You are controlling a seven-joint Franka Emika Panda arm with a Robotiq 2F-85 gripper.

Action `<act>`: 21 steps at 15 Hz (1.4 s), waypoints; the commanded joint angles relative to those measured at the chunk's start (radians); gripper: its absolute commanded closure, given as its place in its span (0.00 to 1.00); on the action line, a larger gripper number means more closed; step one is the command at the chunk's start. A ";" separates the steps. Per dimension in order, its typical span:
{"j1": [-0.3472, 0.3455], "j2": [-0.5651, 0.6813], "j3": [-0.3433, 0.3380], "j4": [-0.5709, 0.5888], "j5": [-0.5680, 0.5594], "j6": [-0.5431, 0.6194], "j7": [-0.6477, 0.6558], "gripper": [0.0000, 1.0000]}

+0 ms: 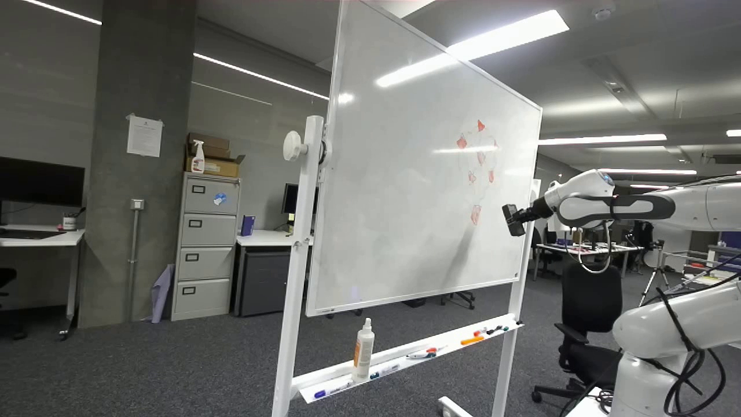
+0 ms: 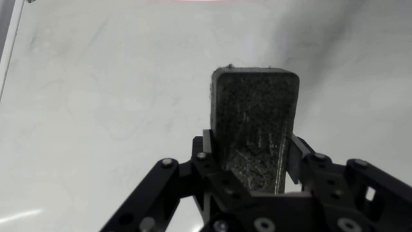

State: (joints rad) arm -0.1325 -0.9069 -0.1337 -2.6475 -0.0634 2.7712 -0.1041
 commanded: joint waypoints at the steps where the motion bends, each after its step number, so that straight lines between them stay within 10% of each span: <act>1: 0.058 -0.003 -0.040 0.002 -0.002 0.033 -0.065 0.69; 21: 0.280 0.199 -0.220 0.017 -0.019 0.409 -0.232 0.69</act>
State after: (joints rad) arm 0.0995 -0.7602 -0.3207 -2.6472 -0.0680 3.0973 -0.3102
